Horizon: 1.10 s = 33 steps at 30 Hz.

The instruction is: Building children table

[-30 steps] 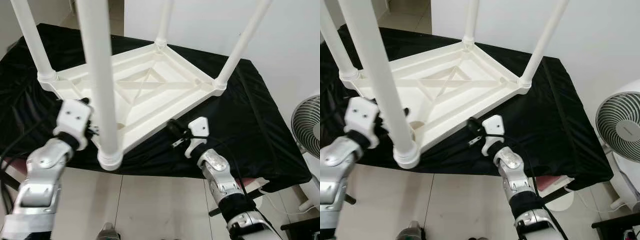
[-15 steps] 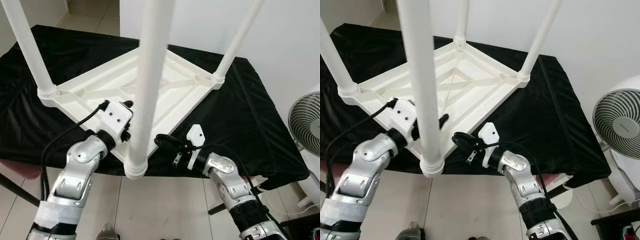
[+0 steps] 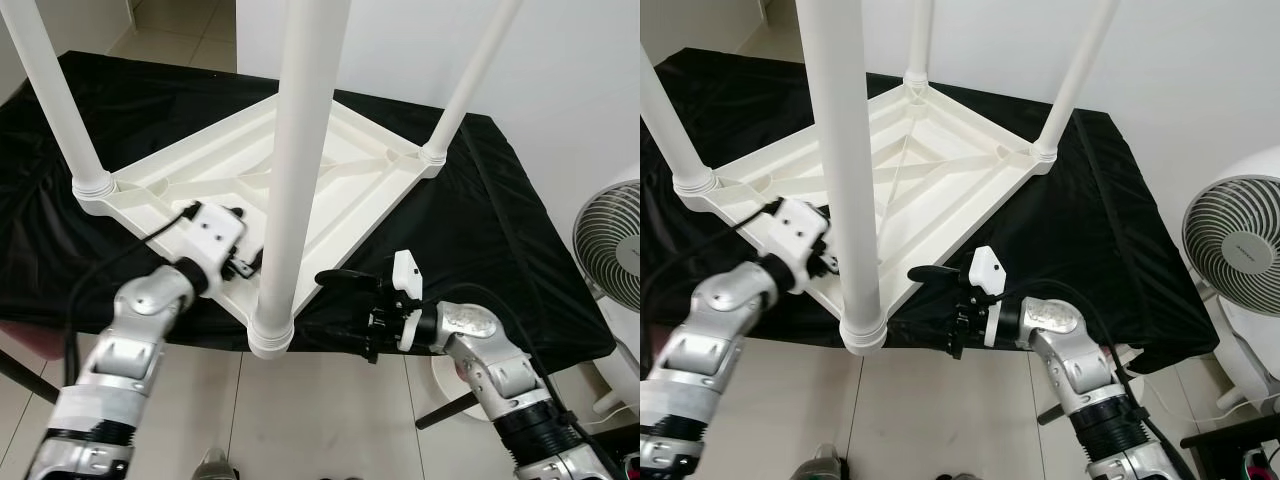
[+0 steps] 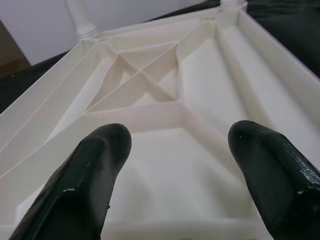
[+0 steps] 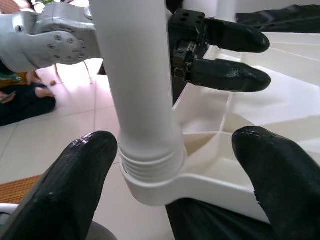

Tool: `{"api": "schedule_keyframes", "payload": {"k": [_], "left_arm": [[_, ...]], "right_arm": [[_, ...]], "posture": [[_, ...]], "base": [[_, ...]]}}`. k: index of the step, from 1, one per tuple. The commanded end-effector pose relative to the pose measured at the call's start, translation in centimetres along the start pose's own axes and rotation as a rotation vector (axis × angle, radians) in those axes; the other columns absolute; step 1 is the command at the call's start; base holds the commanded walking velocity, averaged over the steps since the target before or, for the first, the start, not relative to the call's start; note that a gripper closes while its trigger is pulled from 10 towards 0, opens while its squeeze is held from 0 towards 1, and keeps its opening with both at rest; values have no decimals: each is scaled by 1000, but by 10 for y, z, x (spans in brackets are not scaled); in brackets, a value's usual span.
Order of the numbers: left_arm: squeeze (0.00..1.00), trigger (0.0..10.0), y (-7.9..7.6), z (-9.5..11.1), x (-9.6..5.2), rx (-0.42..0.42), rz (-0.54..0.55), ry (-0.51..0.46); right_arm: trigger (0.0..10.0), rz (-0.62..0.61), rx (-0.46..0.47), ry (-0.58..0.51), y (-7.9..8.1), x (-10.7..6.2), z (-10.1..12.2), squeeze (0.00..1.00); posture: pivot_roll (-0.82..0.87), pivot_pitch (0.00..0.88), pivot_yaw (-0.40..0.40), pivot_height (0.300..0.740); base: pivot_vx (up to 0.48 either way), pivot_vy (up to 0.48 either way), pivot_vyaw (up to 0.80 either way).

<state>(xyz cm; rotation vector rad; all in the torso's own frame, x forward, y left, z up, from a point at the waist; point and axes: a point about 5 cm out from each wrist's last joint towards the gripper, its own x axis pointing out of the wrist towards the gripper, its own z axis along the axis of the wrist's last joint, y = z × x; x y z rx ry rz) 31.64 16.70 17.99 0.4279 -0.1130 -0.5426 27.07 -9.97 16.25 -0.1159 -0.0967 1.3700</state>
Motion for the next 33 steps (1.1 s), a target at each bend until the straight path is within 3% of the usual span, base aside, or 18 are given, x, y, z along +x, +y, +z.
{"api": "schedule_keyframes", "payload": {"k": [1, 2, 3, 6, 10, 19, 24, 25, 26, 27, 33], "left_arm": [[0, 10000, 3, -6, -4, 21, -7, 26], [0, 10000, 3, -6, -4, 21, -7, 26], [0, 10000, 7, -9, -8, 30, 3, 39], [0, 10000, 12, -13, -13, 41, 17, 59], [0, 10000, 27, -20, -31, 66, 75, 102], [0, 10000, 34, -20, -43, 62, 131, 104], [0, 10000, 32, -20, -45, 61, 144, 103], [0, 10000, 31, -20, -45, 59, 144, 102], [0, 10000, 31, -20, -45, 59, 144, 102], [0, 10000, 29, -20, -44, 53, 138, 100], [0, 10000, 28, -22, -42, 46, 132, 104]], "right_arm": [[10000, 34, -21, -3, -1, 0, 8, 94], [10000, 34, -21, -3, -1, 0, 8, 94], [10000, 46, -25, -6, -1, 1, 10, 0], [10000, 60, -30, -15, -2, 4, 14, 0], [10000, 91, -42, -45, -4, 21, 22, 0], [10000, 119, -5, -77, 0, 46, 17, 0], [10000, 71, -3, -126, 0, 61, 15, 0], [8863, 51, -1, -134, 0, 63, 15, 0], [8863, 51, -1, -134, 0, 63, 15, 0], [0, 36, 2, -143, -2, 60, 16, 0], [0, -9, -6, -161, -5, 48, 21, 0]], "posture": [[239, 98, -112, 740], [239, 98, -112, 740], [244, 100, -116, 740], [250, 102, -119, 740], [293, 110, -147, 740], [323, 120, -168, 740], [330, 123, -176, 740], [329, 122, -175, 740], [329, 122, -175, 740], [319, 122, -169, 740], [307, 121, -161, 740]], "base": [[0, 0, 0], [0, 0, 0], [0, 0, 0], [0, 0, 0], [0, 0, 0], [0, 0, 0], [0, 0, 0], [0, 0, 0], [0, 0, 0], [0, 0, 0], [0, 0, 0]]}}
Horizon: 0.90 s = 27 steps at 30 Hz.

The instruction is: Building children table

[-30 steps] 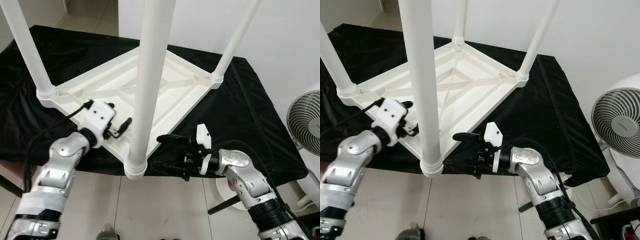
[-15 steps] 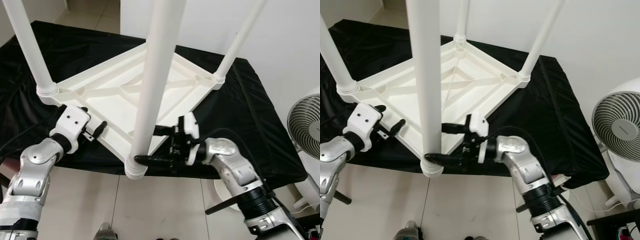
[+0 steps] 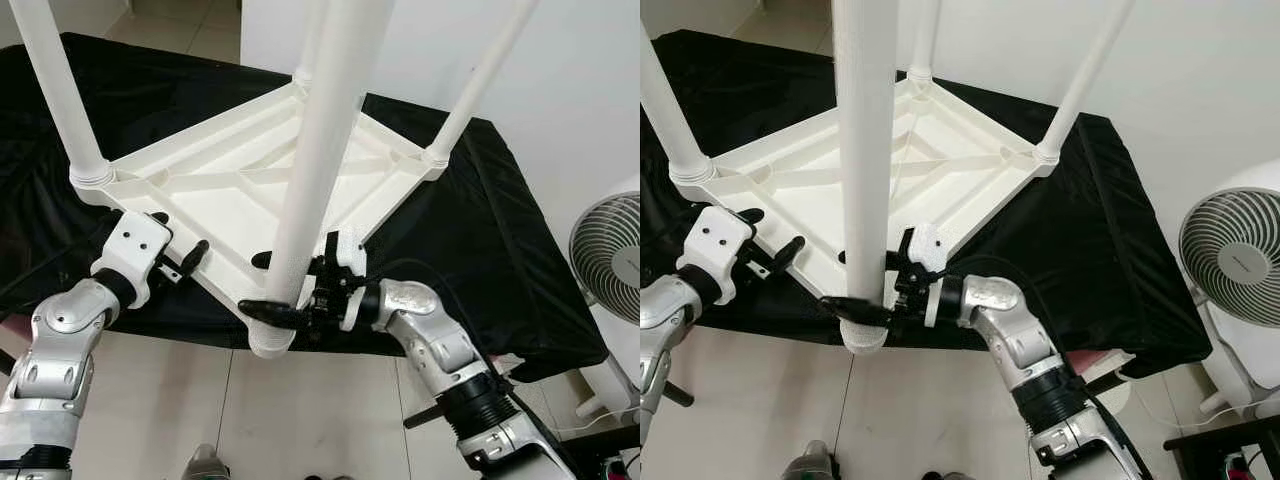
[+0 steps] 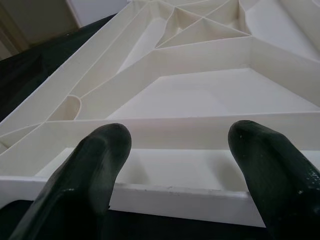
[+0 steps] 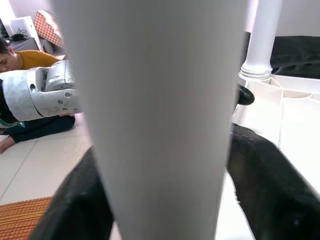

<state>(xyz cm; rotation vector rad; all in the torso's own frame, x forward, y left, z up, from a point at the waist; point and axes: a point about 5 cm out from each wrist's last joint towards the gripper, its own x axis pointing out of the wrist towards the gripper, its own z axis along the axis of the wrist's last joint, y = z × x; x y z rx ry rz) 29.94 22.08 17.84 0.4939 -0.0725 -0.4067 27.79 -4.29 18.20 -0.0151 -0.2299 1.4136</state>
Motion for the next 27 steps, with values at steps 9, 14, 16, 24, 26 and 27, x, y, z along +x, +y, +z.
{"api": "schedule_keyframes", "payload": {"k": [9, 14, 16, 24, 26, 27], "left_arm": [[0, 10000, -10, 0, 16, -24, -34, 1], [0, 10000, -12, 2, 20, -28, -51, -7], [0, 10000, -13, 2, 22, -33, -59, -9], [0, 10000, -14, 2, 28, -35, -64, -14], [0, 10000, -14, 3, 30, -37, -67, -17], [0, 10000, -14, 3, 30, -37, -67, -17]], "right_arm": [[0, -168, -31, 16, -2, -38, 6, 0], [0, -247, -37, 31, -1, -54, 6, 0], [0, -346, -33, 56, -5, -72, 3, 0], [0, -528, -35, 117, -11, -104, -9, 0], [4118, -566, -43, 123, -13, -107, -10, 0], [4118, -566, -43, 123, -13, -107, -10, 0]], "posture": [[229, 118, -103, 740], [214, 117, -93, 740], [204, 115, -86, 740], [183, 108, -77, 740], [176, 105, -73, 740], [176, 105, -73, 740]], "base": [[0, 0, 0], [0, 0, 0], [0, 0, 0], [0, 0, 0], [0, 0, 0], [0, 0, 0]]}}
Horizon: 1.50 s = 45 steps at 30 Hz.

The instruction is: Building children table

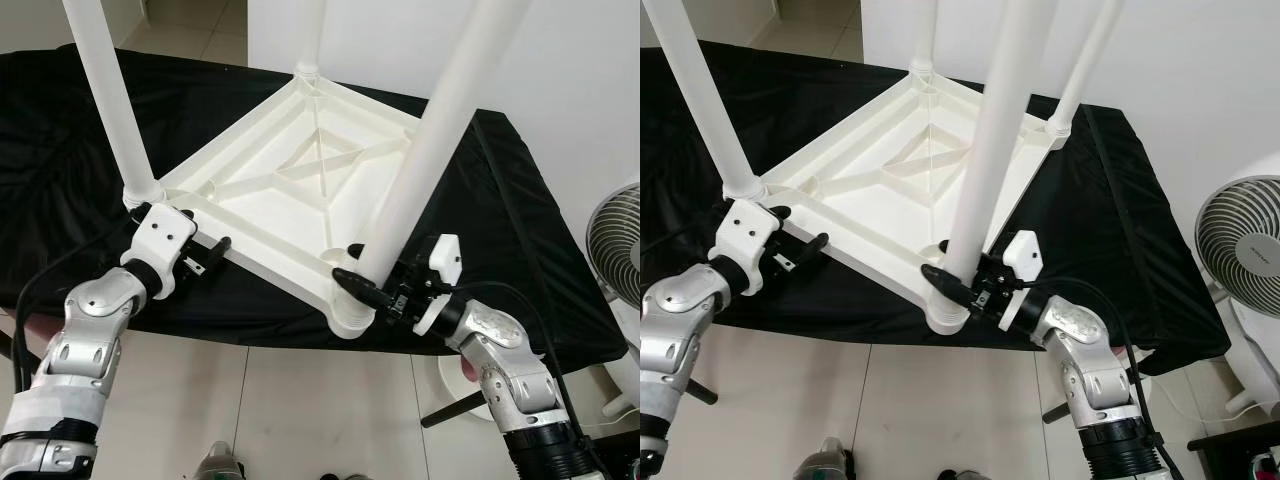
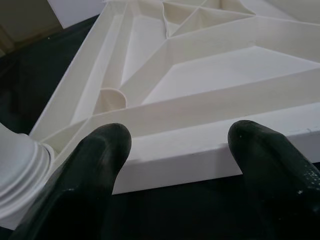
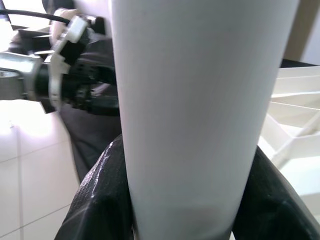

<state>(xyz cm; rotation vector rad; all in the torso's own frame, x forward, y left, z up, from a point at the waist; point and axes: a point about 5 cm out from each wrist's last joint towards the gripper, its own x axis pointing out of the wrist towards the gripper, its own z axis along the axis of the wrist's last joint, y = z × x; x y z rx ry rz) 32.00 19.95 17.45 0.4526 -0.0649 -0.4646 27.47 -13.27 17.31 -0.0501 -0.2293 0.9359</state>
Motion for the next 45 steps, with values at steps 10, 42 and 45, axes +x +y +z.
{"api": "schedule_keyframes", "payload": {"k": [10, 42, 45], "left_arm": [[0, 10000, -3, 9, 10, 2, -52, -65], [0, 10000, -40, 28, 23, 4, -493, -197], [0, 10000, -43, 27, 26, 10, -530, -187]], "right_arm": [[10000, -113, 60, 10, 4, -1, -7, 1000], [10000, -405, 1, 18, 39, -39, -30, 0], [10000, -421, -16, 40, 42, -47, -32, 0]], "posture": [[171, 85, -68, 740], [93, 82, -15, 740], [88, 85, -11, 740]], "base": [[0, 0, 0], [0, 0, 0], [0, 0, 0]]}}
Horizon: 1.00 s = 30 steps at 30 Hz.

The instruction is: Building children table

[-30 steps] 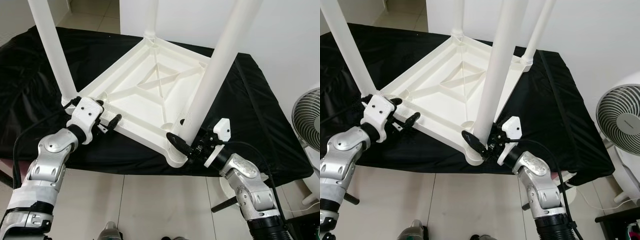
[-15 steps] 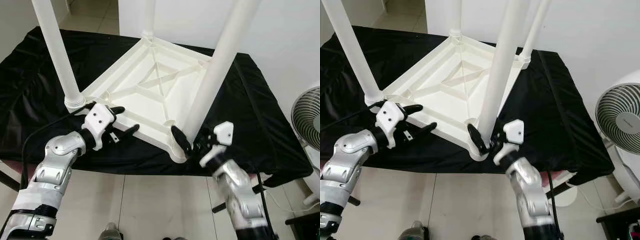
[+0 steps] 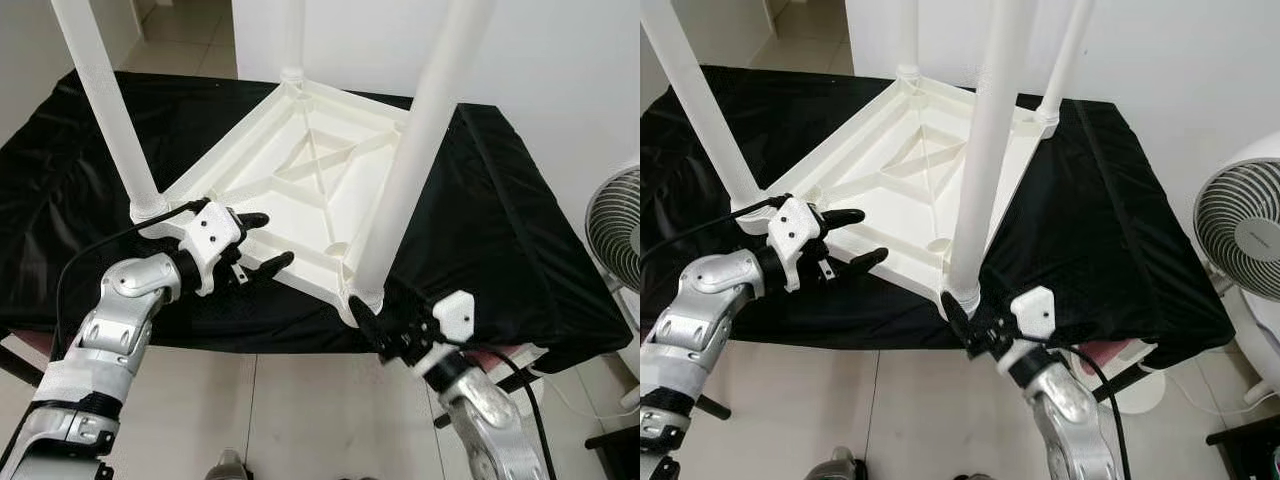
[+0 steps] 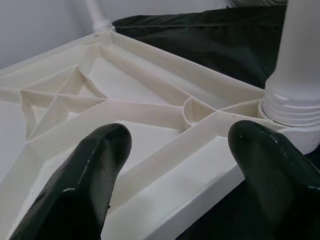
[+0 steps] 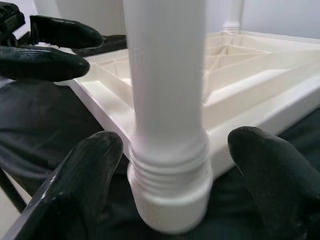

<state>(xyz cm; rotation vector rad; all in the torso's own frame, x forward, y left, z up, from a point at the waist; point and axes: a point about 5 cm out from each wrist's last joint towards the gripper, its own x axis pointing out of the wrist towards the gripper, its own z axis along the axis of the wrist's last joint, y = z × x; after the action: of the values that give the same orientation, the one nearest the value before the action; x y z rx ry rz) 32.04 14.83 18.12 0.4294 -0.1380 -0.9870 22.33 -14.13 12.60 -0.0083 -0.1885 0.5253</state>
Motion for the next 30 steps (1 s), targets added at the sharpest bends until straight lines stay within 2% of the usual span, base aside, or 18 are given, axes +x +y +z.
{"api": "schedule_keyframes", "payload": {"k": [1, 4, 14, 19, 27, 30], "left_arm": [[0, 10000, -4, -1, 6, -3, -47, 1], [0, 10000, -4, -1, 6, -4, -50, 1], [0, 10000, -10, -9, 18, 33, -154, 47], [0, 10000, -12, -18, 22, 103, -221, 117], [0, 10000, -15, -25, 22, 132, -297, 164], [0, 10000, -16, -32, 23, 163, -345, 214]], "right_arm": [[10000, -11, -30, -2, -1, -4, 2, 0], [10000, -12, -32, 0, -1, -5, 2, 0], [10000, -42, -26, 38, 4, -22, -7, 0], [10000, -42, -46, 63, 5, -32, -9, 0], [10000, -50, -66, 70, 2, -37, -8, 0], [10000, -57, -77, 71, 1, -38, -7, 0]], "posture": [[88, 85, -11, 740], [88, 85, -11, 740], [55, 102, 11, 740], [42, 106, 21, 740], [29, 107, 27, 740], [25, 107, 35, 740]], "base": [[0, 0, 0], [0, 0, 0], [0, 0, 0], [0, 0, 0], [0, 0, 0], [0, 0, 0]]}}
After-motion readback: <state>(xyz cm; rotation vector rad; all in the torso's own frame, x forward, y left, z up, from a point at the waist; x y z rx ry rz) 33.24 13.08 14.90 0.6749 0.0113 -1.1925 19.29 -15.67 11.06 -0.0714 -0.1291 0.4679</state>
